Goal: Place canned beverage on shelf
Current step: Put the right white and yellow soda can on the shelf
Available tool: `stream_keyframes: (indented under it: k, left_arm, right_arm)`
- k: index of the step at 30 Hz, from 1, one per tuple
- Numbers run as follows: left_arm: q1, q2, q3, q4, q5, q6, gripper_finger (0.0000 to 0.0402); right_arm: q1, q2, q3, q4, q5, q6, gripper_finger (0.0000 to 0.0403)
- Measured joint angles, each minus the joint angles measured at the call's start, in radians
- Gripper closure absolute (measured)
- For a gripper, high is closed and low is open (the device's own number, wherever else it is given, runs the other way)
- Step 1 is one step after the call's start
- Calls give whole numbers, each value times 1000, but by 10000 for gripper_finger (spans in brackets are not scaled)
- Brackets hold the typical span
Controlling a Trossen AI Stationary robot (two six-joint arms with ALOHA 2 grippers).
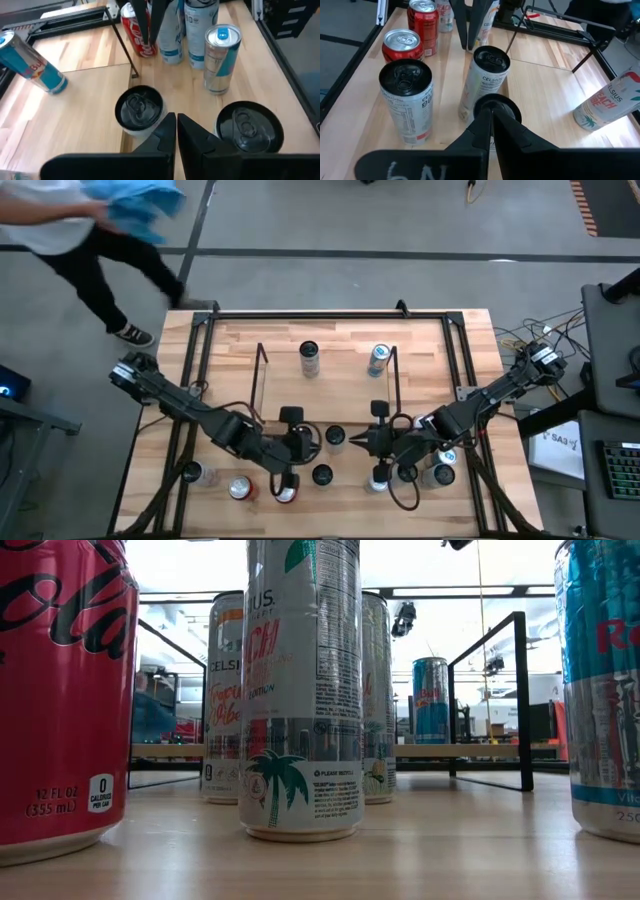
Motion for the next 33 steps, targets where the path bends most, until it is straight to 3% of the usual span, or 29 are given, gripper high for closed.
stream_keyframes:
  k: [7, 13, 16, 21, 26, 33]
  left_arm:
    - [-4, -8, 5, -43, -1, -36, 402]
    - [-3, -9, 4, -53, -2, -34, 402]
    - [-3, -9, 4, -62, -3, -34, 402]
    - [-6, -10, 3, -82, -31, -32, 402]
    - [-11, -21, 2, -73, -81, 65, 402]
    - [-10, -26, -4, -55, -133, 178, 402]
  right_arm:
    - [-2, 0, 0, 29, 7, -7, 334]
    - [-2, 0, 0, 82, 10, 9, 217]
    - [-2, 0, 0, 98, 63, 12, 159]
    - [-2, -1, 0, 107, 83, 17, 96]
    - [-16, 13, 1, 168, 82, 39, 67]
    - [-78, 65, 1, 164, 0, 128, 70]
